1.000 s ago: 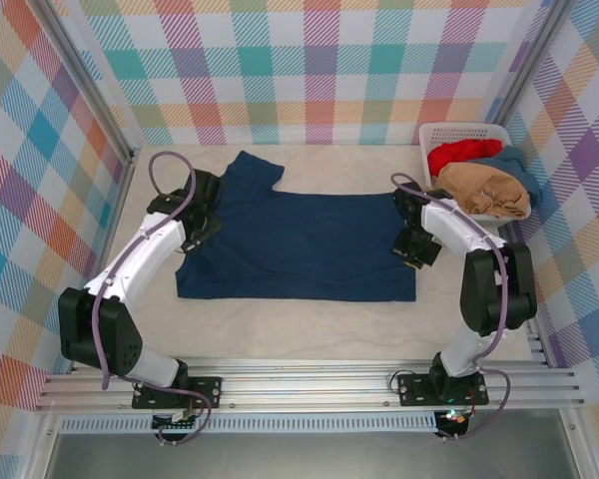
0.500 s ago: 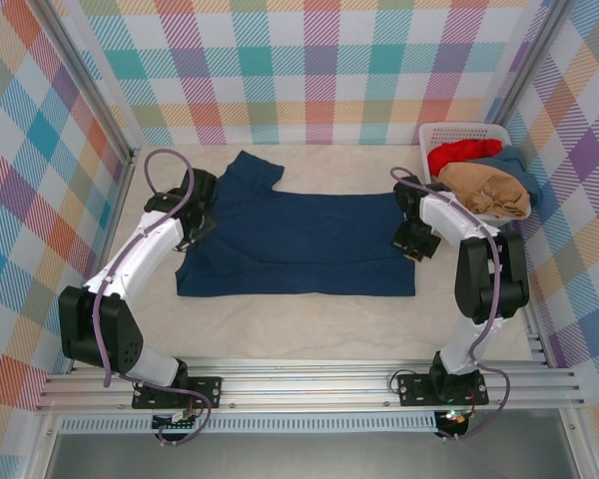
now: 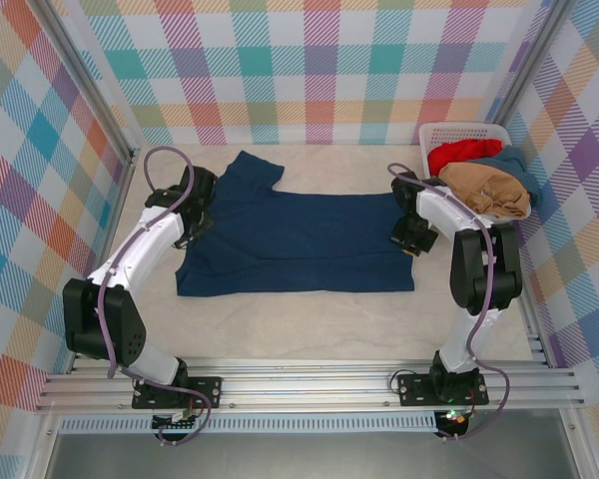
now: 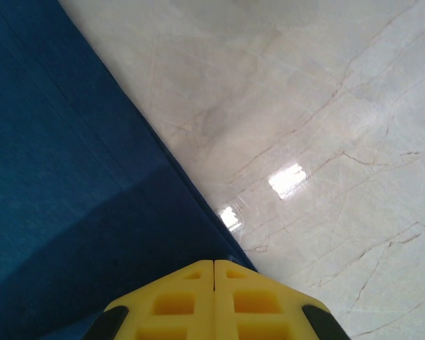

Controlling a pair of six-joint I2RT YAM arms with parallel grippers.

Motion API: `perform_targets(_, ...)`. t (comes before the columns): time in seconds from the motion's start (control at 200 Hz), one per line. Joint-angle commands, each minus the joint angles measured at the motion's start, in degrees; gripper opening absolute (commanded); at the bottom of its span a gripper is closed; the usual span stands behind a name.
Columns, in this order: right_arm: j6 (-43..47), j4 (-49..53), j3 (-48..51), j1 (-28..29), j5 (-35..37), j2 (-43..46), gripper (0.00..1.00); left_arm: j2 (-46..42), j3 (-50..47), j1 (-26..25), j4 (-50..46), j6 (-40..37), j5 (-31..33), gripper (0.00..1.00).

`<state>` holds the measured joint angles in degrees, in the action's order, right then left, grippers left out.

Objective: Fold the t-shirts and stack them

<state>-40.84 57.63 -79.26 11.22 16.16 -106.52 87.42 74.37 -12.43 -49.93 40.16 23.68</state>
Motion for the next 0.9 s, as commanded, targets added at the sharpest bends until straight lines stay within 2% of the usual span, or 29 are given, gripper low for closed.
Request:
perform_targets(0.0,1.78,0.48,-2.81,-0.41,1.42,-1.13,0.0,0.91,2.01,0.87,0.71,-1.4,1.15,0.0)
perform_targets(0.895,2.17,1.96,-8.51,-0.67,2.48,-7.24,0.0,7.52,5.12,2.14,5.93,-4.15,-2.31,0.0)
